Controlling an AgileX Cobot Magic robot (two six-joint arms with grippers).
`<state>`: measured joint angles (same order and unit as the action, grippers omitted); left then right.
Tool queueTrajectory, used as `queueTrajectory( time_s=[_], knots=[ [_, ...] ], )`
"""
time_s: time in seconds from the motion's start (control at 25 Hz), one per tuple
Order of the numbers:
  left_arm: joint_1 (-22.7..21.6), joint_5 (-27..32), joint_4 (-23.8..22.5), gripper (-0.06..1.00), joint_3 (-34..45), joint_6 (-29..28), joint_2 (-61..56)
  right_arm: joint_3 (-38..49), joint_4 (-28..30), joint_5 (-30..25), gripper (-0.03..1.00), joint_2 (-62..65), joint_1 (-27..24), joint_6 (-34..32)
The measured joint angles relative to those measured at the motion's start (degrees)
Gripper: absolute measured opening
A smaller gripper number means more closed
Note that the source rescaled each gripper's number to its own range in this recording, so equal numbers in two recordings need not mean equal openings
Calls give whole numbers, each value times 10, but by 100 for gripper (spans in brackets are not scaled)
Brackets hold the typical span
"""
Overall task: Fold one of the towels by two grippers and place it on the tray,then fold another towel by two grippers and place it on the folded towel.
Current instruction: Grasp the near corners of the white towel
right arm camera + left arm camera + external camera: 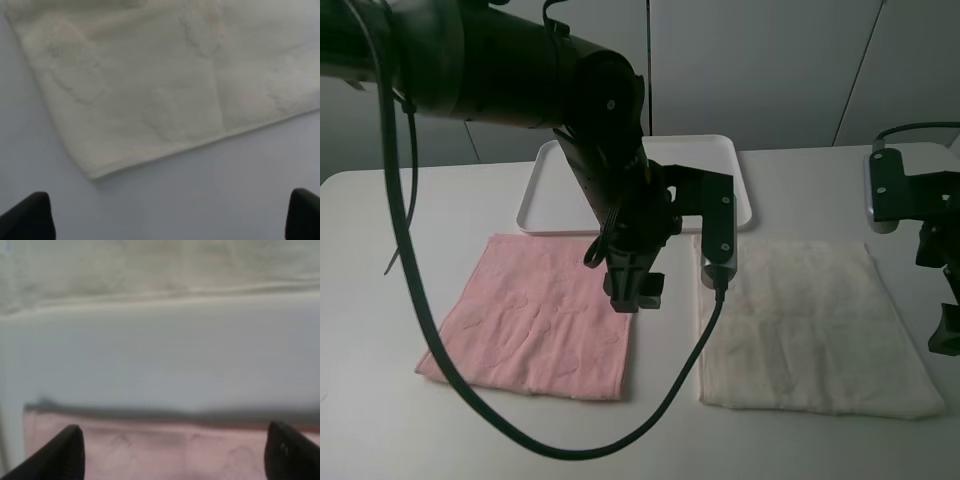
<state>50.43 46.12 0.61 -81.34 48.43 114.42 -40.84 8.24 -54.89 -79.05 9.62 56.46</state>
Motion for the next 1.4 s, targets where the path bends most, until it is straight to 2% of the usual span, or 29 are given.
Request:
queueTrajectory(
  time_s=[0.2,0.44,0.64,0.8,1.24,1.4],
  knots=[
    [40,-6,12,93,0,-2,35,13,32,14,100,0,0,1],
    [72,9,50,93,-13,-11,62,13,35,13,100,0,0,1],
    [108,22,51,93,-22,-36,74,13,43,11,100,0,0,1],
    [134,36,34,93,-36,-64,93,13,44,9,100,0,0,1],
    [140,56,28,93,-52,-96,132,16,47,7,100,0,0,2],
    [140,57,31,93,-52,-106,140,46,47,8,100,0,0,27]
  ],
)
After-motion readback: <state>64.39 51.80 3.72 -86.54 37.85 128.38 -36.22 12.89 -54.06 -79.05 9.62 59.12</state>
